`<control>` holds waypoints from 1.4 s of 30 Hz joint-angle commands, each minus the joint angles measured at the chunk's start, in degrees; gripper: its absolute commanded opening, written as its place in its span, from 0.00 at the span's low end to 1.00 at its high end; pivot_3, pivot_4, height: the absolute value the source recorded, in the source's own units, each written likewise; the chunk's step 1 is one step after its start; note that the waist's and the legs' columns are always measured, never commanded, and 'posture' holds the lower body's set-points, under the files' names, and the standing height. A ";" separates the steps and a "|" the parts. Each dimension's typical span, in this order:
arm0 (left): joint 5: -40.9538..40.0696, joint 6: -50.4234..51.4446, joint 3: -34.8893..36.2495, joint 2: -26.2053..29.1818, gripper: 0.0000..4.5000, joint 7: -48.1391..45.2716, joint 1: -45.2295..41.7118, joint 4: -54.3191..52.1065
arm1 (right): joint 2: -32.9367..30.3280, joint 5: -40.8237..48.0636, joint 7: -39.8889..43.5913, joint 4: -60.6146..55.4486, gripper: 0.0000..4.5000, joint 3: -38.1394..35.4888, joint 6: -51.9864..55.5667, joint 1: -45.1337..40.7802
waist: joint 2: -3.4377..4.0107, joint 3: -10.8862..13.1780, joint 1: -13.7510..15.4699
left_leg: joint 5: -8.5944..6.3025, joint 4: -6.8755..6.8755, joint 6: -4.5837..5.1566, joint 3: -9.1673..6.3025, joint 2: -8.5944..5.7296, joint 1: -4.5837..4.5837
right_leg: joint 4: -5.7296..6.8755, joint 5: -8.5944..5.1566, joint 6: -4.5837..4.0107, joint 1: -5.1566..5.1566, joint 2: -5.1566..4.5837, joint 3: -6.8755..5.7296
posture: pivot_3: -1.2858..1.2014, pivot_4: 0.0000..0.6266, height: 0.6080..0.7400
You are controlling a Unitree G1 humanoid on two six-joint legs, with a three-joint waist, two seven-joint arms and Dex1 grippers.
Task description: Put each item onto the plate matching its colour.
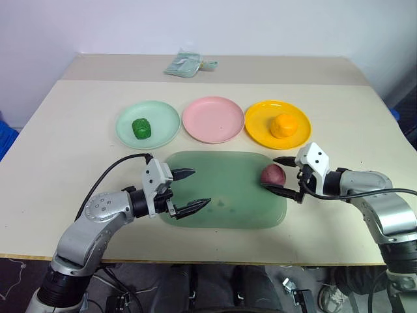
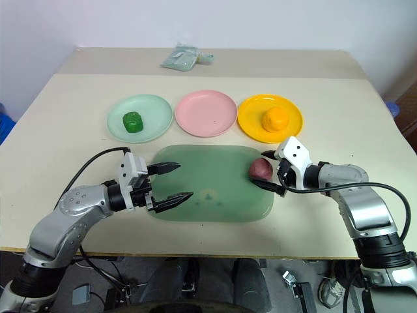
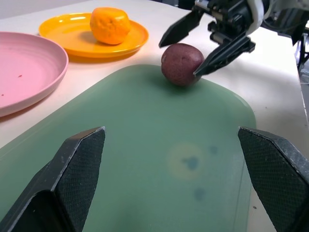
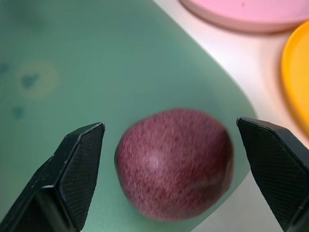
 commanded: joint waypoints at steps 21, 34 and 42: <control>6.18 -8.35 13.44 -5.42 1.00 17.42 7.55 4.28 | 36.60 -12.52 -28.61 38.79 0.86 5.89 -10.36 -39.57 | 0.02 0.00 -1.89 | 0.02 -0.09 -0.04 -0.06 -0.20 -0.28 | 0.14 0.01 0.01 -0.28 0.01 -0.06 | 0.52 0.24 1.00; 5.10 -11.24 17.60 -5.56 1.00 17.02 10.93 6.42 | 16.96 -0.23 -6.87 9.09 0.98 -1.49 -9.95 -18.15 | 0.01 -0.01 -1.36 | 0.09 -0.10 -0.16 -0.07 -0.04 -0.24 | 0.11 0.00 0.00 -0.29 0.10 -0.07 | 0.52 0.24 1.00; 2.77 -14.76 25.18 -0.85 1.00 10.14 14.68 12.60 | 1.48 10.33 1.26 2.27 0.98 -17.74 -2.17 2.03 | 0.00 -0.01 -1.35 | 0.03 -0.11 -0.06 0.02 0.04 -0.15 | 0.06 0.00 -0.01 -0.26 -0.03 -0.03 | 0.52 0.24 1.00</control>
